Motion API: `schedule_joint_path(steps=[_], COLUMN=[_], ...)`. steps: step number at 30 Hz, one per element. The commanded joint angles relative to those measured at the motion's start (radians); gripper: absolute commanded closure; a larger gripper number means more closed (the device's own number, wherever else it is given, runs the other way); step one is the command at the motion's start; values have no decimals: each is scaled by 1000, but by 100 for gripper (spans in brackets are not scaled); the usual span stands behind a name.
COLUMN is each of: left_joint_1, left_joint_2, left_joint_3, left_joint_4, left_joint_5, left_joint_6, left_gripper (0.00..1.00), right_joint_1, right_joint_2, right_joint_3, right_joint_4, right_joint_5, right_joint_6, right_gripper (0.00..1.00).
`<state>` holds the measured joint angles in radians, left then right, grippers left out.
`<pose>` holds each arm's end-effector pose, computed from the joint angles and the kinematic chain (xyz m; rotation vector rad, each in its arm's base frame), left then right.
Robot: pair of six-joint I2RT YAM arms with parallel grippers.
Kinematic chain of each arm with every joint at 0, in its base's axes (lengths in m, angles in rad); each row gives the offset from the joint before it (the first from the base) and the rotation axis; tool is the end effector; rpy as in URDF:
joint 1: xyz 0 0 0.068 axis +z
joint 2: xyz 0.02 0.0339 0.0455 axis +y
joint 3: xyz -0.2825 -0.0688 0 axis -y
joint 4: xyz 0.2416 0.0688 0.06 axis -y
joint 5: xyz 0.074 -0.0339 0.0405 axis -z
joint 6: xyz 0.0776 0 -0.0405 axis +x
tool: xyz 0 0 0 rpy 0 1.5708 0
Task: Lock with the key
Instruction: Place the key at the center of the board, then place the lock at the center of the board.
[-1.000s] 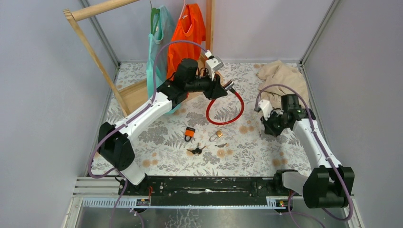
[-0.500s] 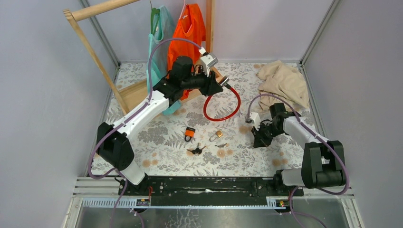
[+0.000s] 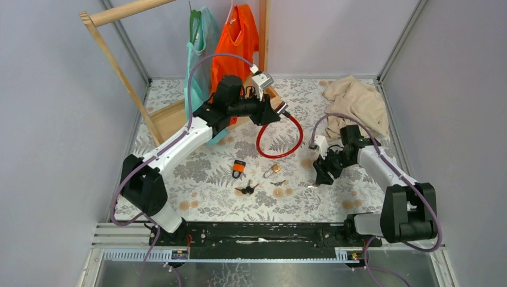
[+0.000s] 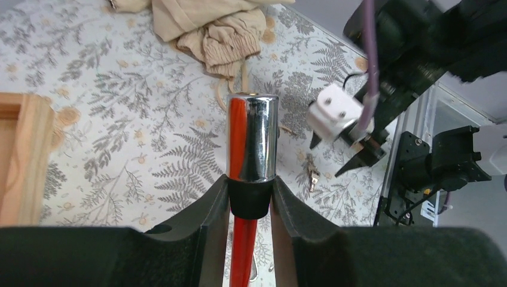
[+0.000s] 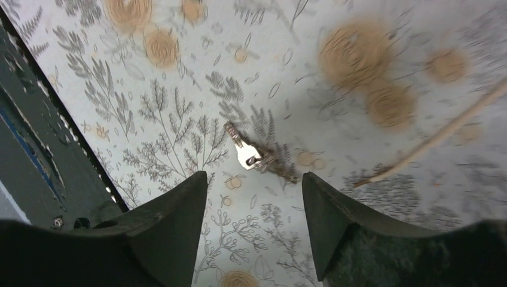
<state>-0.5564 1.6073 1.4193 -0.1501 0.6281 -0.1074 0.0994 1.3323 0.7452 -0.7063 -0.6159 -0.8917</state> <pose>0.3223 -0.2542 0.3642 0.8624 1.7824 -1.0380 0.2197 0.0670 0.1720 -1.3310 2.2208 0.6197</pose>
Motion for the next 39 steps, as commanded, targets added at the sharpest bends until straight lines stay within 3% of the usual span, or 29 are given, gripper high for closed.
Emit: schedule_joint_path(steps=[1,5,11,18,25,32,36,39], left_joint_1=[1,0,-1,-2,-7,-10,-8,-8], left_joint_2=[-42,-44,-37,-14,5,16,5,1], left_joint_3=[-39,-80,-124,-151,-155,-159,-166,-128], left_joint_4=[142,194,279,394,425,429,420,340], left_joint_5=[57,109,168,234,252,238,211,212], left_joint_6=[-57,-96,-171,-282,-317,-326,-305,-246], left_gripper=[96,96,96,96,96,93,79,54], right_joint_1=[3,3,5,13,44,51,52,51], right_joint_2=[-93,-144,-113,13,41,39,26,5], right_joint_3=[140,248,420,526,487,481,496,487], right_joint_4=[-44,-9,23,-28,-5,-9,-30,-21], right_joint_5=[-56,-115,-247,-377,-401,-385,-310,-228], right_joint_6=[51,181,340,392,394,365,343,351], right_gripper=[30,19,13,14,37,84,94,98])
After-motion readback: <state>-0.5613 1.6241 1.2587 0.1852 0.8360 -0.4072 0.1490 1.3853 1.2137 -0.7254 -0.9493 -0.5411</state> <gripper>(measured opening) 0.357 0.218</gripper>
